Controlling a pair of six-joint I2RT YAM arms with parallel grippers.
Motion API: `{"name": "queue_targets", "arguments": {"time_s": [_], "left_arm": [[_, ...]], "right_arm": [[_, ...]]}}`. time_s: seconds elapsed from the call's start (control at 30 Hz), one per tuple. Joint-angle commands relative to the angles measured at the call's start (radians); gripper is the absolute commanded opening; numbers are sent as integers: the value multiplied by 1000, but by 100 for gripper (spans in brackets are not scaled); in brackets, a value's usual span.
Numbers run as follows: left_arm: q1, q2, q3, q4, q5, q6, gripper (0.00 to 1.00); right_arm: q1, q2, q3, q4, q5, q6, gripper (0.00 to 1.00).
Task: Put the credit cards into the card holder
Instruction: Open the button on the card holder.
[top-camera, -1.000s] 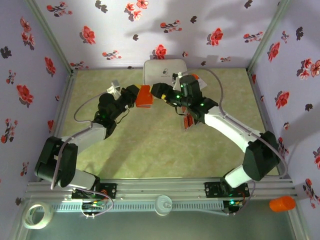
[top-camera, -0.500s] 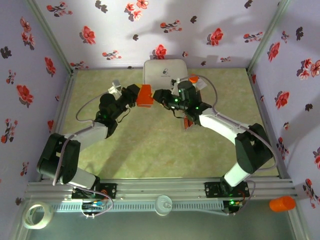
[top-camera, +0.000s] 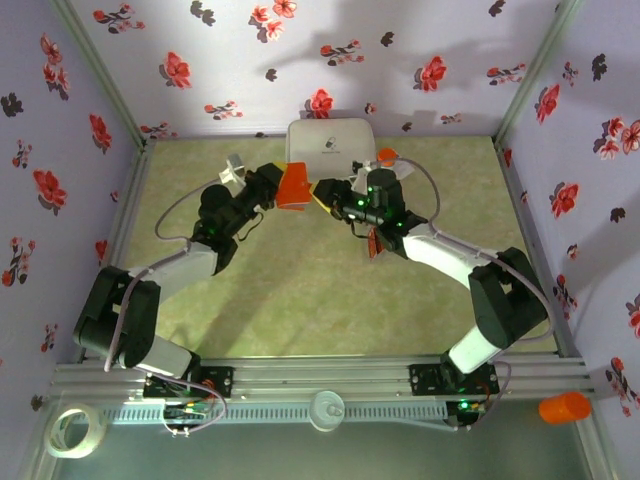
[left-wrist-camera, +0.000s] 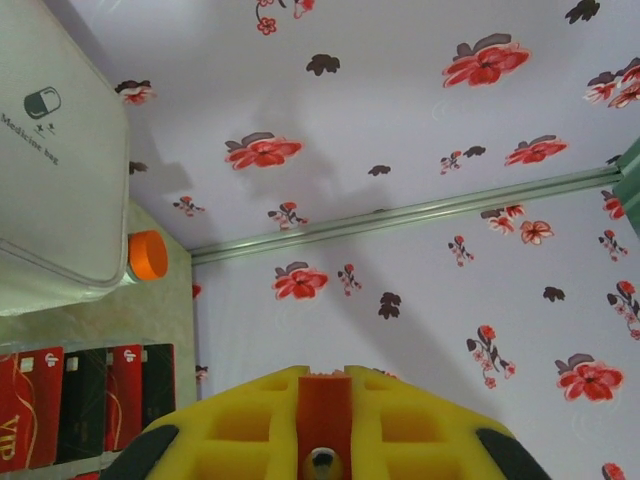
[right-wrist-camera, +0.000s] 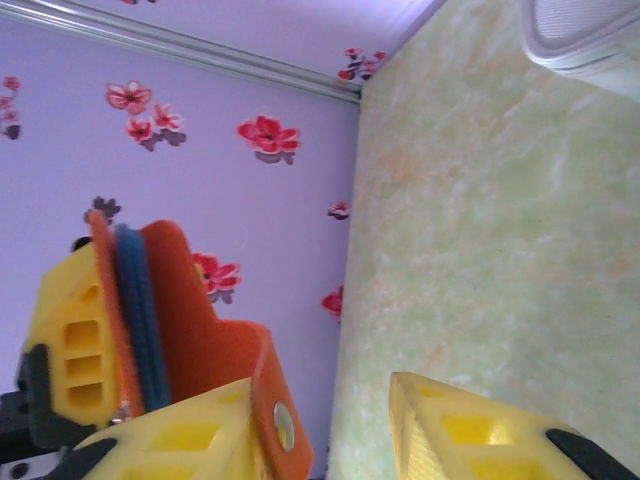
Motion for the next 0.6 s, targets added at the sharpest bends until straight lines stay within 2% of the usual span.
{"name": "queue_targets", "arguments": {"time_s": [0.0,0.37,0.57], "left_arm": [[-10,12,29,81,-11,-21,0],[-28,57,33,159,-27,-53,0],[-33,64,31,163,-28,-52,0]], "right_arm": [[-6,-11,-17,135,-47,78,37],[-6,21,-22,298,-98,200,36],[-6,27,-27,303,-105,209,34]]}}
